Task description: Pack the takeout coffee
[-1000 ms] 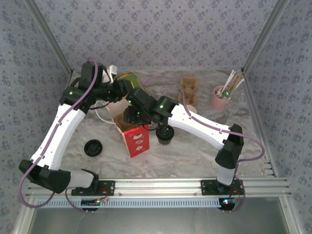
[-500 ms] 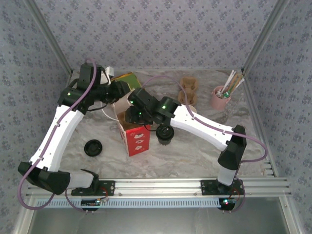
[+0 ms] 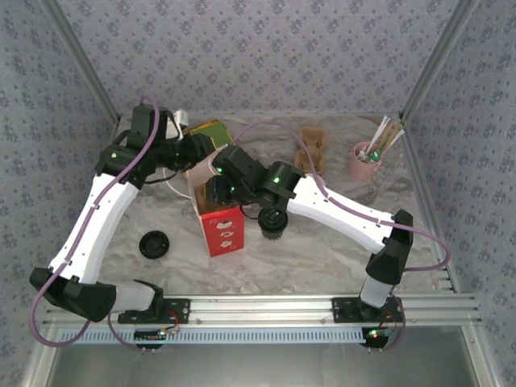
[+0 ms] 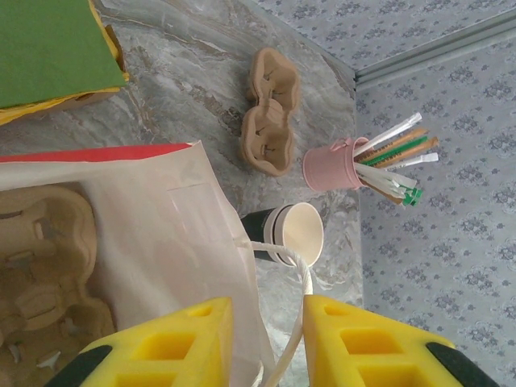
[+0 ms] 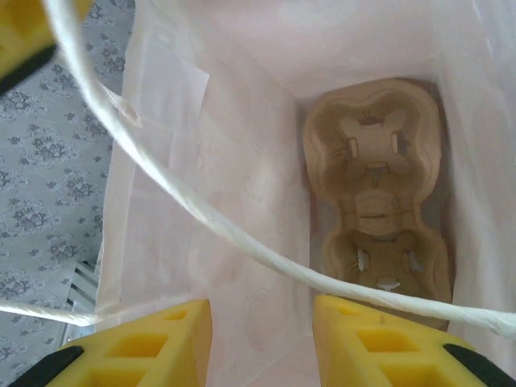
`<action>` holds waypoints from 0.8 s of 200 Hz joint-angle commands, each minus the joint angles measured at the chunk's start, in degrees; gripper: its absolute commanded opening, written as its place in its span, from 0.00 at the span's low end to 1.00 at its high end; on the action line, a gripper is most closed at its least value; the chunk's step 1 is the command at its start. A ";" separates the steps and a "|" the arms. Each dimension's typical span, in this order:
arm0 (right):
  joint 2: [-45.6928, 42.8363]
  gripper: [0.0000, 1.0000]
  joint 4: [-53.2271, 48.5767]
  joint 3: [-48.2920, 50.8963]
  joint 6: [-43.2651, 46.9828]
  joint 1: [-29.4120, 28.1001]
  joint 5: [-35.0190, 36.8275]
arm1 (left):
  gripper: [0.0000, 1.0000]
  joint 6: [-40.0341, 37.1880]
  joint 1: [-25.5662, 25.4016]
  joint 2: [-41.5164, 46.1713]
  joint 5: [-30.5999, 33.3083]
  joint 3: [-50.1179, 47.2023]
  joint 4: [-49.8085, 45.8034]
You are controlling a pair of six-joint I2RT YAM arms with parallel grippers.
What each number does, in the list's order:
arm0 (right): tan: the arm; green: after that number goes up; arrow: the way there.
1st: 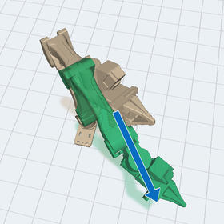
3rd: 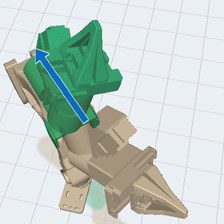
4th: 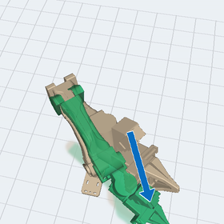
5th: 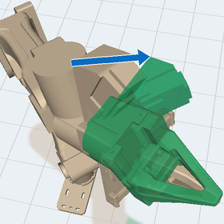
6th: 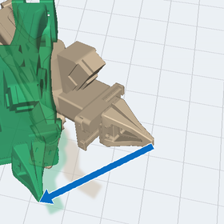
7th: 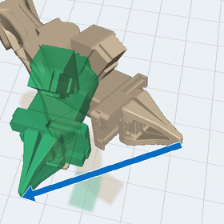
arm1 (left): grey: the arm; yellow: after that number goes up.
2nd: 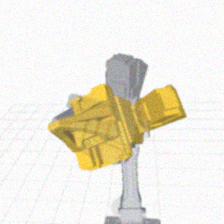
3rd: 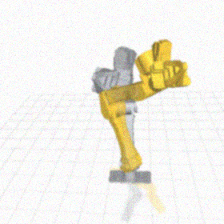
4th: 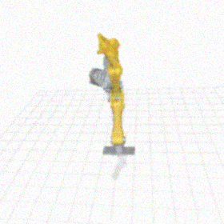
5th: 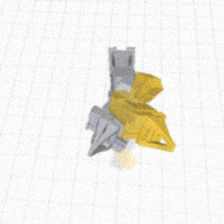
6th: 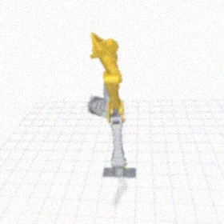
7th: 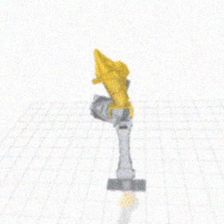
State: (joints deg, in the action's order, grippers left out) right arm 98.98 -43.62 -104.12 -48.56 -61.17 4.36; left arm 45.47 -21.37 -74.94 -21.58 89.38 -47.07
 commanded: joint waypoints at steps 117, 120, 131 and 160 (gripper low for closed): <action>-8.56 0.42 -8.72 -1.54 7.17 4.14 6.24 | 0.59 -7.28 0.54 1.09 6.21 15.14 -12.36; -8.41 0.43 -9.02 -1.65 7.36 4.20 6.18 | 0.59 -7.65 0.54 1.15 6.85 15.59 -13.14; -8.02 0.44 -10.21 -2.35 8.63 4.52 6.19 | 0.59 -9.42 0.56 1.63 9.49 17.26 -16.27; -5.59 0.46 -13.42 -6.44 12.08 4.52 6.62 | 0.61 -13.42 0.56 4.16 18.18 19.18 -24.64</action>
State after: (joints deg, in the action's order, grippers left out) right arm 91.33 -52.23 -106.96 -40.45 -56.49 9.80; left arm 37.04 -21.10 -73.69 -11.86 106.50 -61.63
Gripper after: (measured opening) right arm 0.446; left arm 0.598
